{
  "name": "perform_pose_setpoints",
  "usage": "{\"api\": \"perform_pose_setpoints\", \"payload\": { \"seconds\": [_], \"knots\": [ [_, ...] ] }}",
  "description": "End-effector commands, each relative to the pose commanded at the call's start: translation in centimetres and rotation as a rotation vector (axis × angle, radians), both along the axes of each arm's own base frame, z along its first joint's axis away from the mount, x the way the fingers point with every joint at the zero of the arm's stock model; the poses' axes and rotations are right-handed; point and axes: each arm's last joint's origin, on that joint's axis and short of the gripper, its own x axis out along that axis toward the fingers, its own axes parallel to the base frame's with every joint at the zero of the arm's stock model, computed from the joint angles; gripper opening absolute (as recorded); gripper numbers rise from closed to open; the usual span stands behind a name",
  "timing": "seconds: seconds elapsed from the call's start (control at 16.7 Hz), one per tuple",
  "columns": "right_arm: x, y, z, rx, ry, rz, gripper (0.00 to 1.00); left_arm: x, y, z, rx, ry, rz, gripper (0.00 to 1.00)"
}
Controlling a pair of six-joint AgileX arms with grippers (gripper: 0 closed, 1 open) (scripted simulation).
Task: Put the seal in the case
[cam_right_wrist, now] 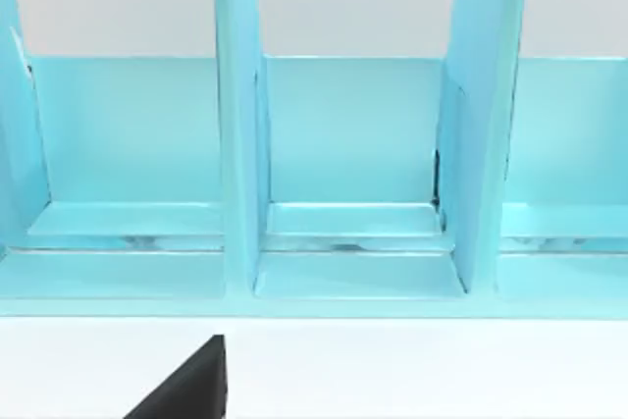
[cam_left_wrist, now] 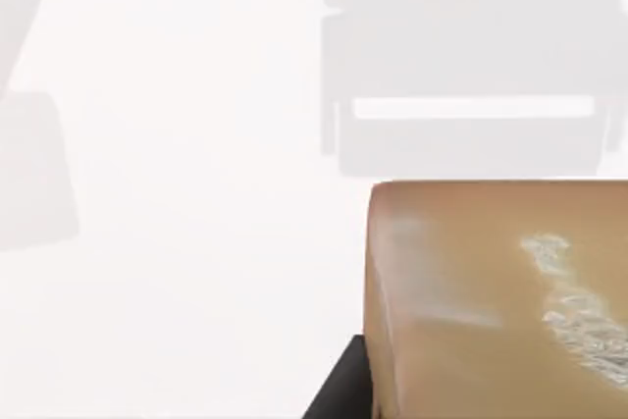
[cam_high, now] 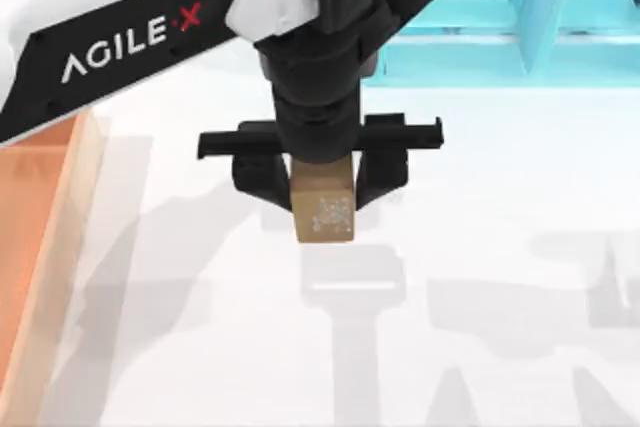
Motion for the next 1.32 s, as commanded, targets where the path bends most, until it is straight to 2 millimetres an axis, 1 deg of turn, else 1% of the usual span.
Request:
{"api": "perform_pose_setpoints", "payload": {
  "seconds": [0.12, 0.24, 0.36, 0.48, 0.6, 0.72, 0.78, 0.9, 1.02, 1.32],
  "knots": [
    [0.0, 0.0, 0.0, 0.000, 0.000, 0.000, 1.00, 2.4, 3.7, 0.3, 0.008, -0.001, 0.012, 0.00],
    [0.0, 0.0, 0.0, 0.000, 0.000, 0.000, 1.00, 4.8, 9.1, 0.7, 0.020, 0.003, 0.036, 0.00],
    [0.0, 0.0, 0.0, 0.000, 0.000, 0.000, 1.00, 6.3, 14.9, 1.0, 0.030, 0.012, 0.049, 0.00],
    [0.0, 0.0, 0.0, 0.000, 0.000, 0.000, 1.00, 6.7, 20.4, 1.4, 0.038, 0.019, 0.024, 0.00],
    [0.0, 0.0, 0.0, 0.000, 0.000, 0.000, 1.00, 6.3, 26.3, 1.8, 0.043, 0.023, 0.010, 0.00],
    [0.0, 0.0, 0.0, 0.000, 0.000, 0.000, 1.00, 5.1, 30.9, 2.2, 0.045, 0.024, 0.000, 0.00],
    [0.0, 0.0, 0.0, 0.000, 0.000, 0.000, 1.00, 4.5, 32.6, 2.3, 0.046, 0.024, -0.003, 0.00],
    [0.0, 0.0, 0.0, 0.000, 0.000, 0.000, 1.00, 3.4, 34.9, 2.4, 0.048, 0.030, -0.008, 0.00],
    [0.0, 0.0, 0.0, 0.000, 0.000, 0.000, 1.00, 3.0, 36.0, 2.3, 0.050, 0.049, -0.010, 0.00],
    [0.0, 0.0, 0.0, 0.000, 0.000, 0.000, 1.00, 3.1, 36.0, 2.2, 0.052, 0.049, -0.014, 0.00]
  ]
}}
